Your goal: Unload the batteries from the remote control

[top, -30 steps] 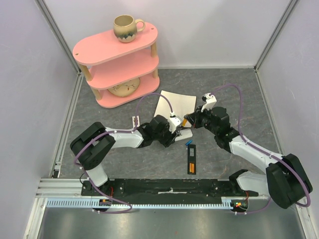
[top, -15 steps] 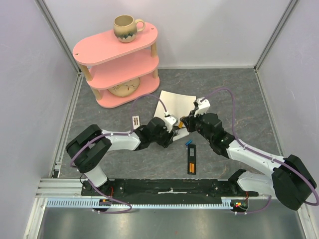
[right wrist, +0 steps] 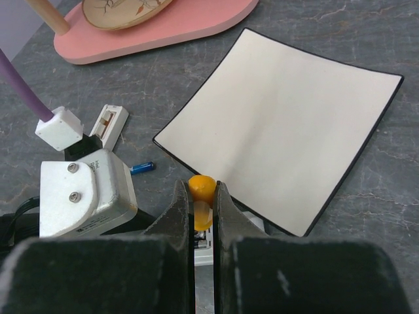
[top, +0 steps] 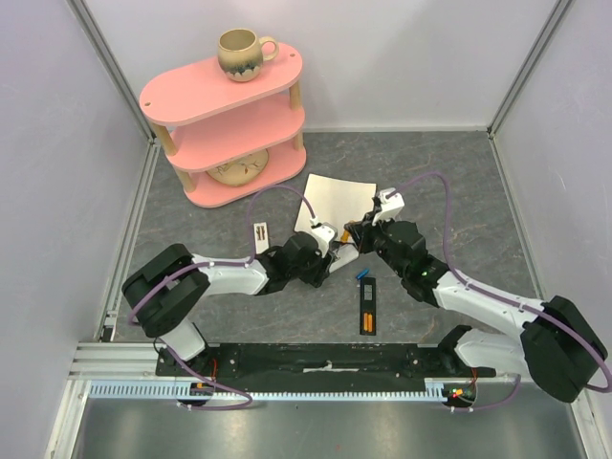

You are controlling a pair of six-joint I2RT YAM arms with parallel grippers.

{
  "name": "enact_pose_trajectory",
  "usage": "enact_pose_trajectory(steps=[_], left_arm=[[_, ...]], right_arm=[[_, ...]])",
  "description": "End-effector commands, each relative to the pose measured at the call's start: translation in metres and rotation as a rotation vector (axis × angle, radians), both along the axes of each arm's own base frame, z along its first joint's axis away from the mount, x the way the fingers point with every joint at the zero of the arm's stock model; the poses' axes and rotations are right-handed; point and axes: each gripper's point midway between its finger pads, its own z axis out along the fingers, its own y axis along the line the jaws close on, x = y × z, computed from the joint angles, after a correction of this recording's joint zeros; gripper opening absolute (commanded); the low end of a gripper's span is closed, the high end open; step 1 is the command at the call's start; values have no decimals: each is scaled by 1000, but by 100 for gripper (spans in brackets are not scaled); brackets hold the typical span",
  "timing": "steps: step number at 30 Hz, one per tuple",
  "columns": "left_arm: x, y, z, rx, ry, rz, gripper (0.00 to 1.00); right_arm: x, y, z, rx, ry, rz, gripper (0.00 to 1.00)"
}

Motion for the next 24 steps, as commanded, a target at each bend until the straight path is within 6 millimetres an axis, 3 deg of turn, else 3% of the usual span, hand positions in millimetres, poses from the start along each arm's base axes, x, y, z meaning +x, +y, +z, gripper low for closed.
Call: enact_pose_trajectory(steps=[1,9,24], left_arm=[[-18,29,-38,125,115,72,2],[-17,35,-40,150,108,83,2],[-18,37,-46,175,117,75,2]], right_arm=[[3,13,8,50,-26,16,0],[9,19,-7,12,1,8,0],[9,8,-5,-22,-21,-69,0]])
